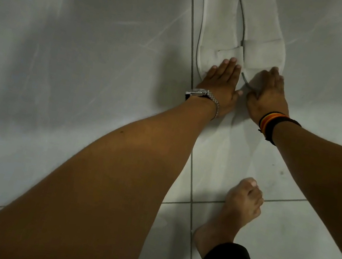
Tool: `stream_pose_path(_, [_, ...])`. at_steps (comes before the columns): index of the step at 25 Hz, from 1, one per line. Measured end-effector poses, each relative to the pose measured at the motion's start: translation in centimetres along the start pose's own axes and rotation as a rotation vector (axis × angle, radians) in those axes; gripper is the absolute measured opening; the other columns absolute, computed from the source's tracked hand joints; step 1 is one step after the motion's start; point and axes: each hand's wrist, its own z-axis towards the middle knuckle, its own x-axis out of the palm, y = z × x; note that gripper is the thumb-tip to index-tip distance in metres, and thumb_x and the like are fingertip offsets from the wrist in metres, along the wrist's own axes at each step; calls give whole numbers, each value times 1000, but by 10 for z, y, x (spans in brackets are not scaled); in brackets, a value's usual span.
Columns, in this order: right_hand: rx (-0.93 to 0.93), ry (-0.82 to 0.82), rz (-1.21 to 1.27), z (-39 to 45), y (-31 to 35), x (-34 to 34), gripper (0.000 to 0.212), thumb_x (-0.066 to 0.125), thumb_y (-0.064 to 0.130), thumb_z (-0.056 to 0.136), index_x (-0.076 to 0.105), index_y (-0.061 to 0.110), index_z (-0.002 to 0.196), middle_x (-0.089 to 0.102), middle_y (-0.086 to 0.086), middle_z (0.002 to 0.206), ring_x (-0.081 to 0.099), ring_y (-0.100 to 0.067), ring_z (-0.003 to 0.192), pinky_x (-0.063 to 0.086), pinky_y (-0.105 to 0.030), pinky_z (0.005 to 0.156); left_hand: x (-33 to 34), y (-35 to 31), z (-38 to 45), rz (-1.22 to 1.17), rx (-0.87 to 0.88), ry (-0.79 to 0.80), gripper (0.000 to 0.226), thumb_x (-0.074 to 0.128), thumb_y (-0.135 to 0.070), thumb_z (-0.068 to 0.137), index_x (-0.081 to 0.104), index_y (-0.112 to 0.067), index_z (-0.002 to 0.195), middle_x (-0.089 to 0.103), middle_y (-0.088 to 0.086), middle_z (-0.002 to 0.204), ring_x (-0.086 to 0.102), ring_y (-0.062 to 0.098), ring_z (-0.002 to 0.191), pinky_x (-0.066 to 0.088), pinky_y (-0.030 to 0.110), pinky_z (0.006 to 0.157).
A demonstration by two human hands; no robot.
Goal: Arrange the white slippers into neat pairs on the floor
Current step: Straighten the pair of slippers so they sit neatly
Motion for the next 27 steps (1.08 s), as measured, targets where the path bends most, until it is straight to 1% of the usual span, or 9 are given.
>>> stream_pose_path(6, [20,34,13,-11,16,12,68,46,16,100,16,7,160,2,-11,171,1,-31,158,14,-41,127,-1,15,-13,10,-29,13,69,24,-41,105,-7,-10,160,-16,7,168,-14,21,156,-3,39,127])
stream_pose_path(7, [30,33,16,-11,17,14,67,46,15,100,16,7,160,3,-11,171,2,-32,158,15,-42,126,-1,17,-15,3,-22,17,70,24,-41,105,-7,-10,160,-17,7,168,-14,21,156,-3,39,127])
stream_pose_path(9, [33,20,16,-11,17,14,68,46,15,99,17,6,159,8,-12,170,8,-33,157,22,-45,125,-2,18,-17,-7,1,10,70,25,-41,105,-7,-10,160,-16,8,168,-14,22,156,-3,39,127])
stream_pose_path(11, [37,15,22,-10,14,11,72,48,15,97,14,5,159,15,-14,168,16,-33,155,29,-49,122,-6,18,-17,-26,17,0,70,25,-41,106,-6,-10,160,-15,9,168,-13,22,156,-3,39,127])
stream_pose_path(13, [43,29,21,-10,13,8,75,48,14,96,10,5,160,19,-14,167,20,-34,154,32,-50,121,-7,19,-15,-28,2,10,69,24,-41,106,-6,-10,159,-16,8,168,-13,22,156,-3,40,127])
stream_pose_path(18, [42,16,46,-13,12,10,77,47,12,94,8,9,160,21,-11,166,28,-35,151,40,-50,115,-4,23,-11,-20,-1,28,69,22,-42,106,-7,-10,159,-17,8,168,-14,21,156,-4,39,127])
stream_pose_path(20, [12,22,34,-12,6,9,76,46,11,94,8,11,161,21,-10,166,28,-36,151,41,-49,114,-4,23,-9,-10,3,16,69,22,-42,106,-7,-11,159,-18,7,168,-15,21,155,-4,39,127])
stream_pose_path(23, [-31,32,19,-11,-3,4,75,45,9,94,9,13,160,23,-10,165,32,-37,149,42,-52,113,-5,21,-5,12,-1,24,69,22,-41,106,-8,-11,159,-19,7,167,-16,20,155,-4,39,127])
stream_pose_path(27, [-60,34,36,-13,-5,0,74,46,9,94,12,14,159,28,-11,162,35,-38,147,44,-54,110,-7,19,-7,-16,6,5,68,22,-41,106,-8,-11,159,-19,6,167,-16,20,155,-5,39,127])
